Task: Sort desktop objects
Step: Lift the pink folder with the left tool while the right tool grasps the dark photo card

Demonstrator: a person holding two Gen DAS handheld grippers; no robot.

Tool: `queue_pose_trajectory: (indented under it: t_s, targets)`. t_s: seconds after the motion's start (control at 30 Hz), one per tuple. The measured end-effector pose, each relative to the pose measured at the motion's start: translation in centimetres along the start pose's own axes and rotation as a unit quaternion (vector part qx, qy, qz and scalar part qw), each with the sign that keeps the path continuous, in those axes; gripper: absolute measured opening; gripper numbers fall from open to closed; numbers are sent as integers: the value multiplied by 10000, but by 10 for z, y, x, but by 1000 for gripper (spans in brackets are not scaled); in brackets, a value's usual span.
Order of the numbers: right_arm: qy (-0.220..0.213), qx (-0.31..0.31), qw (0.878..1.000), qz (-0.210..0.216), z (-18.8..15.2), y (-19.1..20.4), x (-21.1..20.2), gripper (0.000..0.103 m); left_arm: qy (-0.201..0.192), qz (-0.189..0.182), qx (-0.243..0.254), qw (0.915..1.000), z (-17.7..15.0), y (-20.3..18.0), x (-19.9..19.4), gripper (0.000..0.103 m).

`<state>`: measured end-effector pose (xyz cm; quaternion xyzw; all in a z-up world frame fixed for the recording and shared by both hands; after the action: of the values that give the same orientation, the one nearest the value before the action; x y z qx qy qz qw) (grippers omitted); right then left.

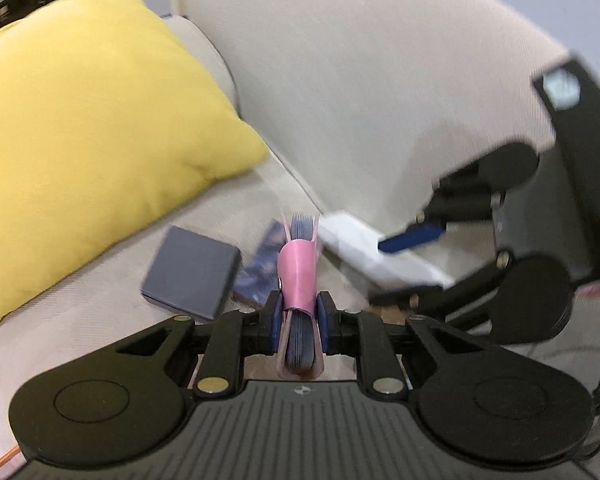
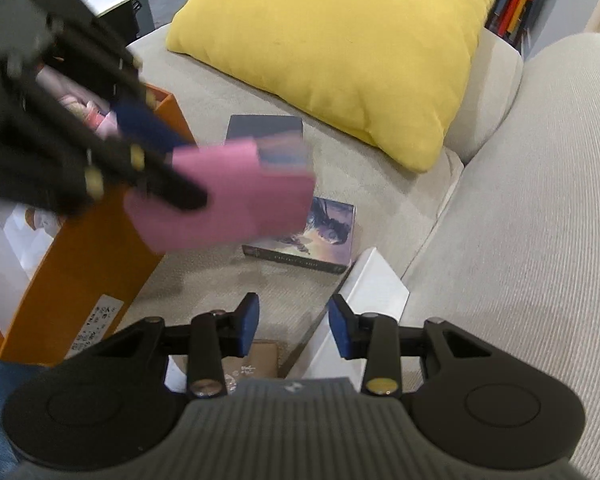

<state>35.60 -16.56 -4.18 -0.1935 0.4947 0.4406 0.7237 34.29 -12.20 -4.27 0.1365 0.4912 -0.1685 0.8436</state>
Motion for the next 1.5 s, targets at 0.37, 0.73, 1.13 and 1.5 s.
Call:
queue_pose_trajectory:
  t_s: [0.37,0.73,1.13,1.5]
  targets:
    - [517,-1031,9932,-161,34,-7,44,57,-459,-107,-685,9965,16,49,-37,20]
    - [1207,-2282,9661,-28,47,3,85,71,-623,-304,-1069,9918,31,75,-27,20]
    - [1385,-2920,9461,-221,39,-8,106,76,-733,-423,-1260,9884,23,84,-30,20]
    - [572,-1058,9923,288,83,-34,61,34,-994,-314,-1407,9845,10,96,-73,20]
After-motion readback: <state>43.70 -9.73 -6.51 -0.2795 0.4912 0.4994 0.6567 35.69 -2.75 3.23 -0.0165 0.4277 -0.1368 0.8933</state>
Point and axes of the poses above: each gripper's, at about its wrist camera, not at the fingertips, and x roughly the way its jaws point, y to its left, z to its top, the point moved 6 cm from there along x, roughly the way its jaws point, and after that the axes turned 13 degrees about z, right-handed, at the moved point
